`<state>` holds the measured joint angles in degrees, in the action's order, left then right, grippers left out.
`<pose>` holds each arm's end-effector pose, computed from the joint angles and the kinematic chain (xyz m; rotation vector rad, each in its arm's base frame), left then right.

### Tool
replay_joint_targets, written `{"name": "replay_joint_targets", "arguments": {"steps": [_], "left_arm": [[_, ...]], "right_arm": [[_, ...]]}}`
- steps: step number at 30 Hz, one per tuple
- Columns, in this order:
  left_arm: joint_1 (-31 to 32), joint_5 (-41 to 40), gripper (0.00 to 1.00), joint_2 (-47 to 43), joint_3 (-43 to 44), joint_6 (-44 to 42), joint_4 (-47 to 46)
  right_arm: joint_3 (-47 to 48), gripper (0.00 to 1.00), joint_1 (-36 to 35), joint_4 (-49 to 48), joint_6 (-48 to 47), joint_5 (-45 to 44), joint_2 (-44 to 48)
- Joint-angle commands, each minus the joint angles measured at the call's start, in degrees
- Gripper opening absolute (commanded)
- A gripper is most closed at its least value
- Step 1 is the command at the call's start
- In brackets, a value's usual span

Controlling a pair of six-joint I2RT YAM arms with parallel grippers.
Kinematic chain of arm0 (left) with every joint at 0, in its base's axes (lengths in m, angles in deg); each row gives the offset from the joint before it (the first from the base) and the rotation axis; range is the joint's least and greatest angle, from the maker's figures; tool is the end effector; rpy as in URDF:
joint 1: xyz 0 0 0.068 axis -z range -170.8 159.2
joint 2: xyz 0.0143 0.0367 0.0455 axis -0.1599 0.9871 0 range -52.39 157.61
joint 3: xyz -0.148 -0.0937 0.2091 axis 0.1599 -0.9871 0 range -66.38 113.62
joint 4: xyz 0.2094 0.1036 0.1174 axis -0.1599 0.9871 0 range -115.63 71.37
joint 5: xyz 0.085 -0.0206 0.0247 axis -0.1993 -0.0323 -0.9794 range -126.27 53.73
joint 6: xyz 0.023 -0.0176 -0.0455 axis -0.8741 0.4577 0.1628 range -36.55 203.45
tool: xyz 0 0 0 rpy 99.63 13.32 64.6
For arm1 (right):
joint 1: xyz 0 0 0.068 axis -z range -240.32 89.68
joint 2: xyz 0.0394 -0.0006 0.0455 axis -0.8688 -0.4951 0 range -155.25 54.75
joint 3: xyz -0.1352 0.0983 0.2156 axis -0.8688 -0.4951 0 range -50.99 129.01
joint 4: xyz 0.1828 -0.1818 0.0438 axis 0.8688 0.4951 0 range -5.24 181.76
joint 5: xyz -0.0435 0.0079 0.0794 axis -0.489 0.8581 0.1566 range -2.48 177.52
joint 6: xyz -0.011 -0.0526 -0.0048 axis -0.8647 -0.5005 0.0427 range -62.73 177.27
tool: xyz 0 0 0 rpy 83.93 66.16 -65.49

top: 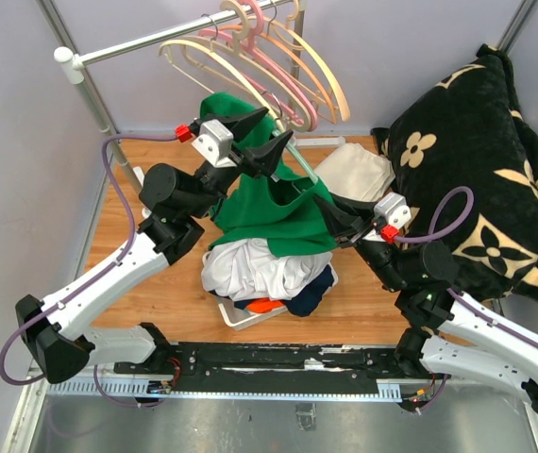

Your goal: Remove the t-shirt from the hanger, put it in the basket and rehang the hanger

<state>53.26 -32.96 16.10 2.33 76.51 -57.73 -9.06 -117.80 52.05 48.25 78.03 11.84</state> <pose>0.1858 -0.1827 0.4784 0.4896 0.9018 -0.6203 0.0939 0.1365 0.4064 -0.4393 0.9519 0.6850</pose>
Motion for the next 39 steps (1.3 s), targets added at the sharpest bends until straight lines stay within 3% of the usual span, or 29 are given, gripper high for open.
{"name": "replay_joint_targets", "arguments": {"steps": [1,9,15,16,19,23,28,39], "left_arm": [[-0.03,0.61,0.61,0.92,2.36,-0.94,-1.32],[-0.02,-0.12,0.38,2.23,3.76,-0.24,-0.53],[-0.02,-0.94,0.02,2.58,4.79,1.11,-0.11],[-0.04,-1.2,0.01,2.62,5.05,1.44,0.19],[-0.07,-2.74,0.01,2.62,6.61,2.41,1.81],[-0.07,-5.81,0.01,2.83,9.46,1.85,3.91],[-0.11,-9.67,0.01,3.85,14.83,-0.88,7.13],[-0.55,-11.22,0.0,8.84,28.38,-4.78,13.84]], "right_arm": [[0.09,0.01,1.0,-5.63,0.84,1.47,1.15],[0.17,0.01,0.98,-5.28,1.11,1.81,1.47],[0.24,0.02,1.05,-4.56,0.98,1.55,1.85],[0.33,0.06,1.05,-4.12,0.86,1.38,1.81],[1.57,0.42,1.05,-1.02,0.1,0.9,1.88],[2.71,0.63,1.05,2.95,-1.01,1.22,2.65],[2.11,0.68,1.05,5.87,-1.43,1.23,5.46],[0.84,0.68,1.04,10.65,-1.7,1.11,10.03]]}}
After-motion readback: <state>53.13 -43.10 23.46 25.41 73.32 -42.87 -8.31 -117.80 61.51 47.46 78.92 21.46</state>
